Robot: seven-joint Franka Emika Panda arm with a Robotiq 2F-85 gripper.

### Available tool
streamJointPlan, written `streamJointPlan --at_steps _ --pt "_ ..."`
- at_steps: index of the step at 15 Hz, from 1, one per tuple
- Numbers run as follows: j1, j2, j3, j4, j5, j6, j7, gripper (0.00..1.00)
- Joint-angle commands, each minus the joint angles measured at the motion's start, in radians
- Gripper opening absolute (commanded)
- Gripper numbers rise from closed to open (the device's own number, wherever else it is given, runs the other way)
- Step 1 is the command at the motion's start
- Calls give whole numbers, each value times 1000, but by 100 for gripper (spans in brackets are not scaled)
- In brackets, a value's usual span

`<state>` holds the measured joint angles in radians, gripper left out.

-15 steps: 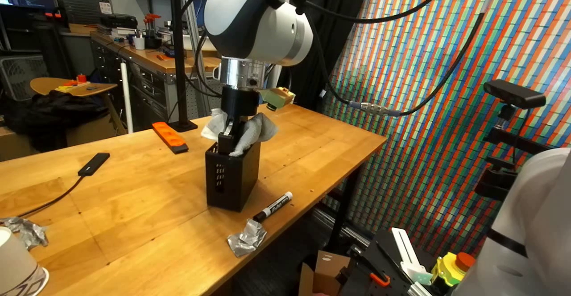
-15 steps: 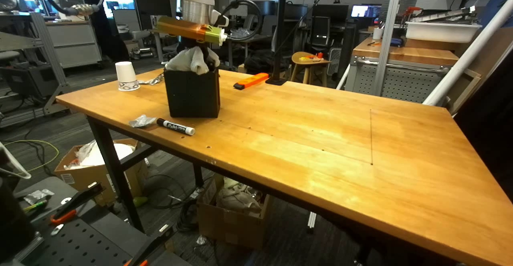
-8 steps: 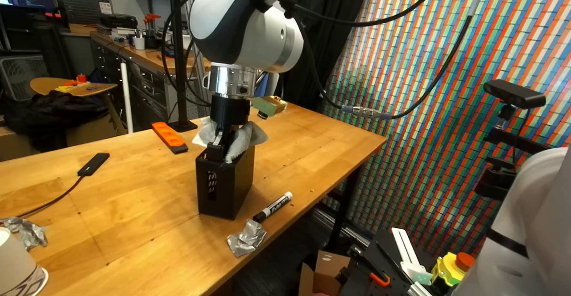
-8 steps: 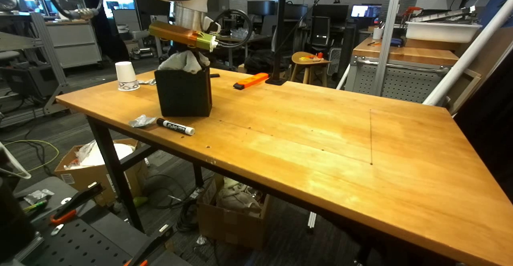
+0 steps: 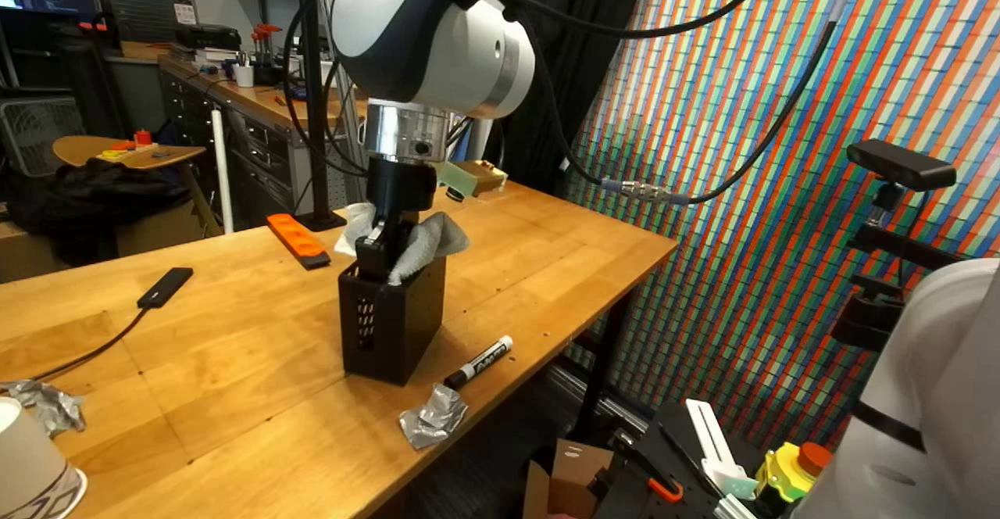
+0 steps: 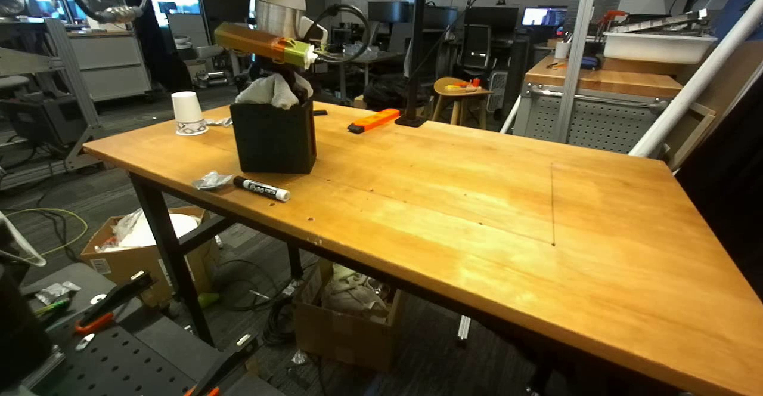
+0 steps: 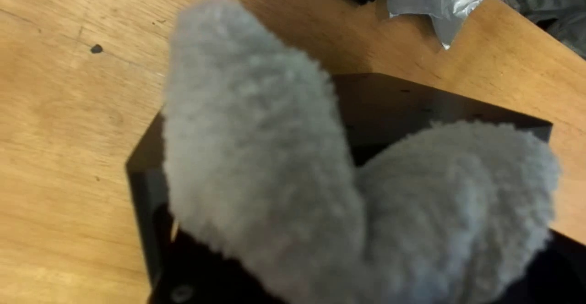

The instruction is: Put the white towel in the black box

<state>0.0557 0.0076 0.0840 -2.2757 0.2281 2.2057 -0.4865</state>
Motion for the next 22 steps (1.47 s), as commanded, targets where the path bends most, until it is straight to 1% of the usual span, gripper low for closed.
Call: streamJointPlan --at_steps 1,7,8,9,10,11,12,14,19,21,22 --pt "7 -116 -5 -33 13 -8 66 50" --pt "16 -241 -22 -55 11 -31 146 94" --pt "16 -259 -25 -62 10 -31 157 100" --pt "17 -272 -29 -68 9 -31 163 100" --pt "16 -283 -32 -75 7 -24 172 66" --pt "16 -292 -34 -81 6 -16 185 71" --pt "16 -300 -38 -88 10 -8 189 69" --pt "17 -312 -44 -98 14 6 204 52" --pt "24 -318 -50 -105 20 21 214 14" --pt "27 -316 -51 -106 21 30 210 1" --pt "28 -315 -50 -106 21 32 209 0"
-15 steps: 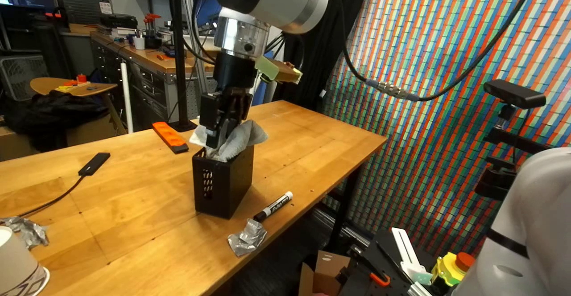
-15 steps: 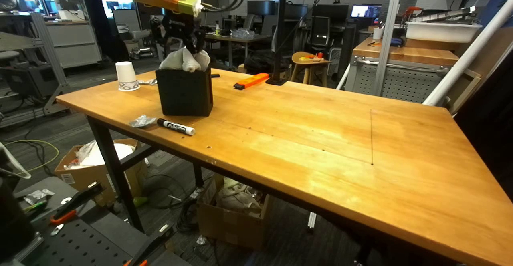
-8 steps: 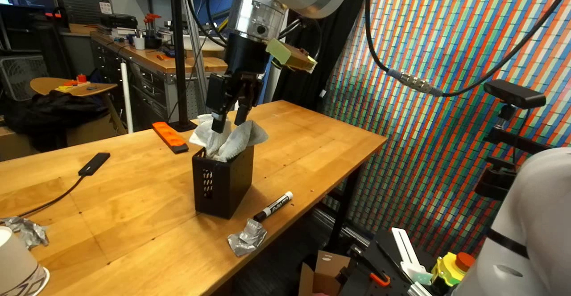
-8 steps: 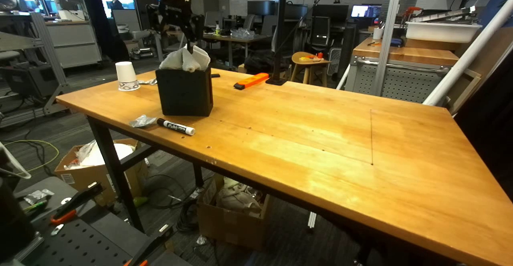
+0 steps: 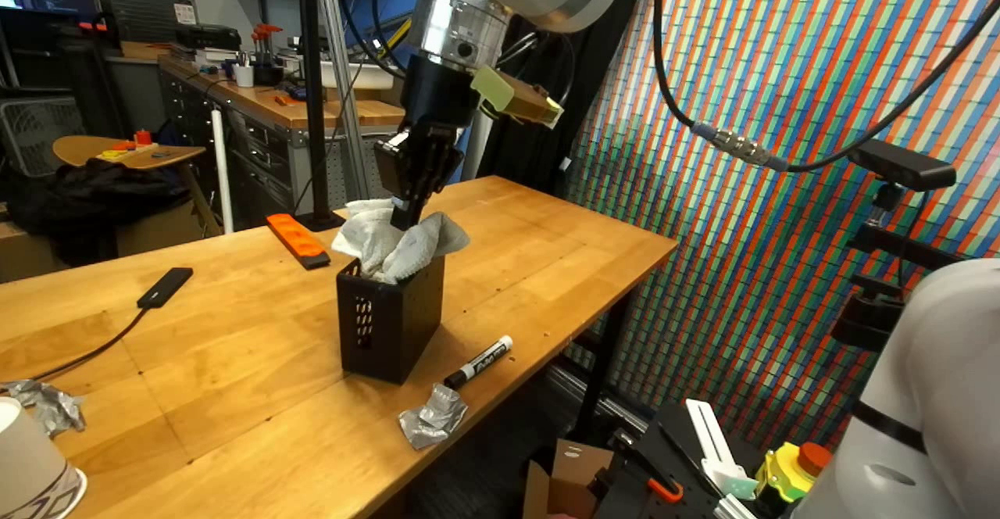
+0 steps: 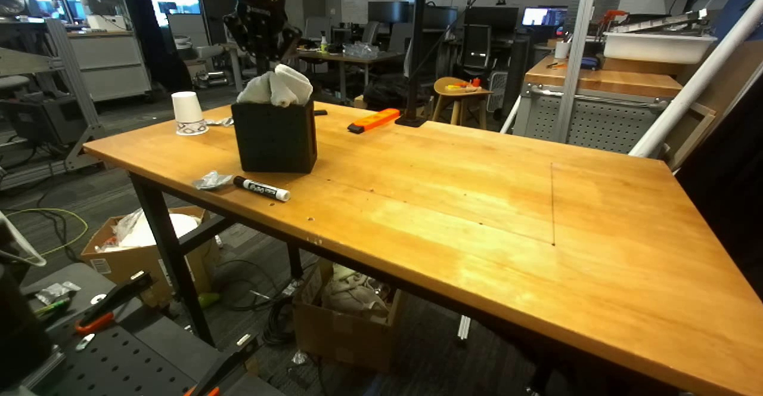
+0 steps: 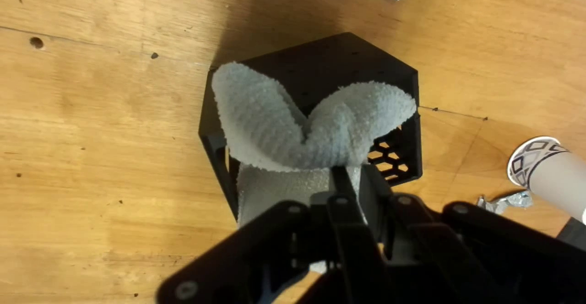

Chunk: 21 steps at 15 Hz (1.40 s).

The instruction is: Put the white towel in the black box

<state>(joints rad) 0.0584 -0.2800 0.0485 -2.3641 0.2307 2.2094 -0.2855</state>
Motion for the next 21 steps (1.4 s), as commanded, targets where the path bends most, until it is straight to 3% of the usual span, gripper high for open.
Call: streamJointPlan --at_steps 1,19,21 --pt "27 -27 -15 -17 18 30 7 0" --pt "31 56 -11 -15 -12 44 -29 0" --pt "40 146 0 17 -4 99 -29 0"
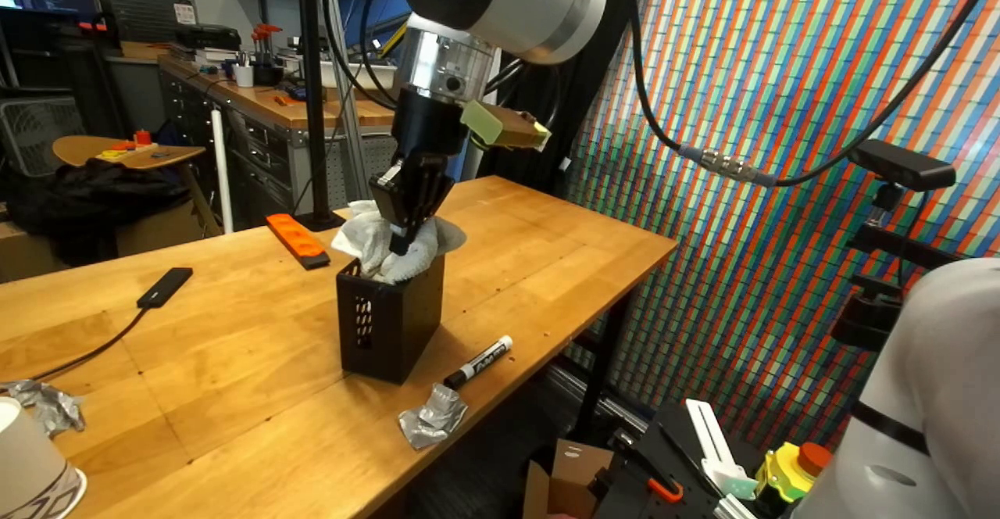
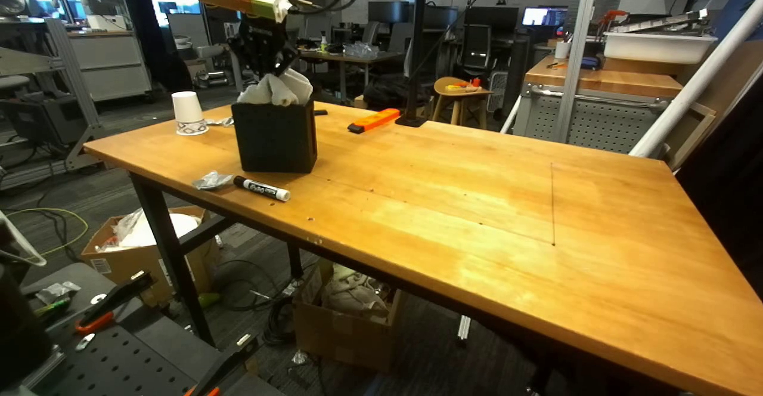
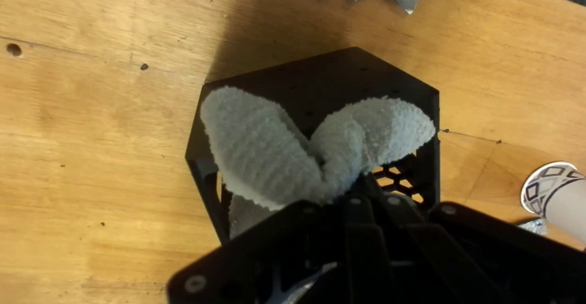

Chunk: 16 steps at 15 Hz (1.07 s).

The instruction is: Put the white towel in the black box

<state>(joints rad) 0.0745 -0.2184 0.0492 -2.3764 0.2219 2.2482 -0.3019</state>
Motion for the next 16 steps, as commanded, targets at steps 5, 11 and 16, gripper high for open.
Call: streamJointPlan --at_steps 5,11,16 --pt "33 183 14 46 7 112 -21 0" --pt "32 262 39 79 26 96 -42 0" --pt "24 238 47 95 56 58 -31 0"
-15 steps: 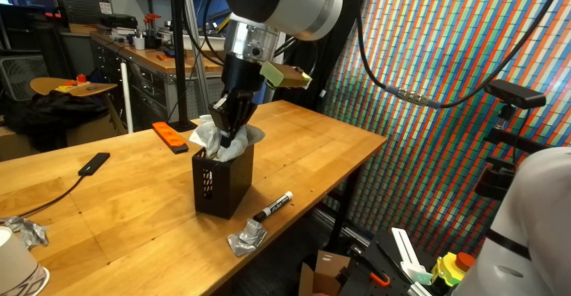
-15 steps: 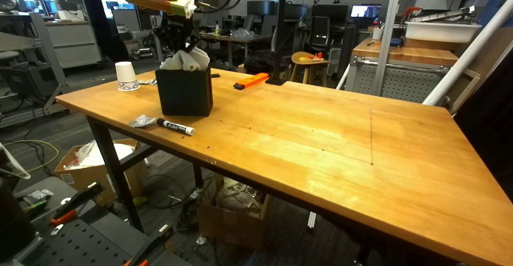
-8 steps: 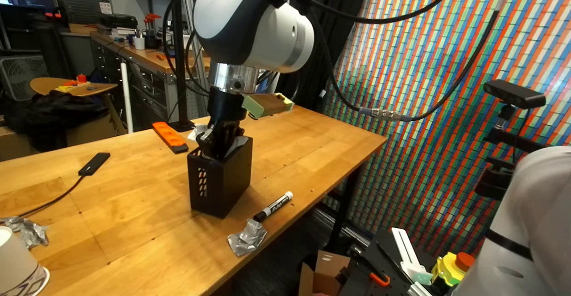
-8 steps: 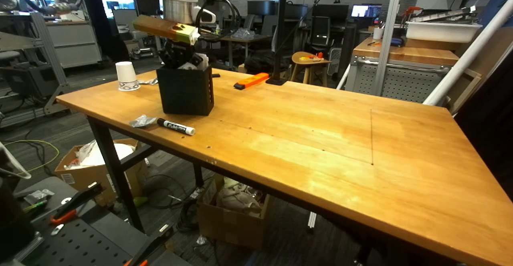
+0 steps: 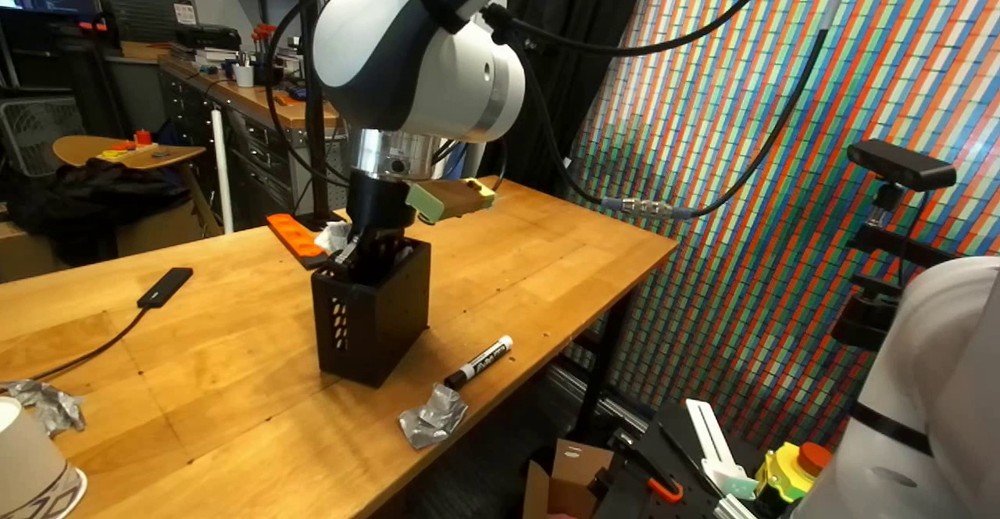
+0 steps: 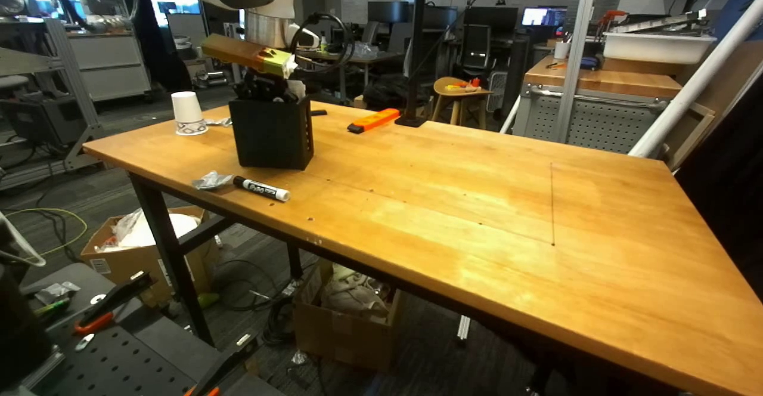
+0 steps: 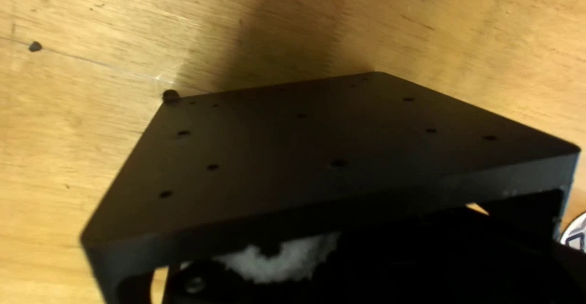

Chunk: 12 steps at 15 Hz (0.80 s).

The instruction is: Put the white towel in the black box

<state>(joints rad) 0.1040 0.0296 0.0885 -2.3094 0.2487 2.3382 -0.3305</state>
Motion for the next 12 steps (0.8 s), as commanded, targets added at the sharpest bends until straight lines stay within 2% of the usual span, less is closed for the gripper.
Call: streamJointPlan --at_steps 1,8,12 --pt "-6 -19 7 29 26 -37 9 0" --pt "-17 -139 -12 94 -17 -143 100 0" --pt "-11 -178 -16 127 -20 -151 123 0"
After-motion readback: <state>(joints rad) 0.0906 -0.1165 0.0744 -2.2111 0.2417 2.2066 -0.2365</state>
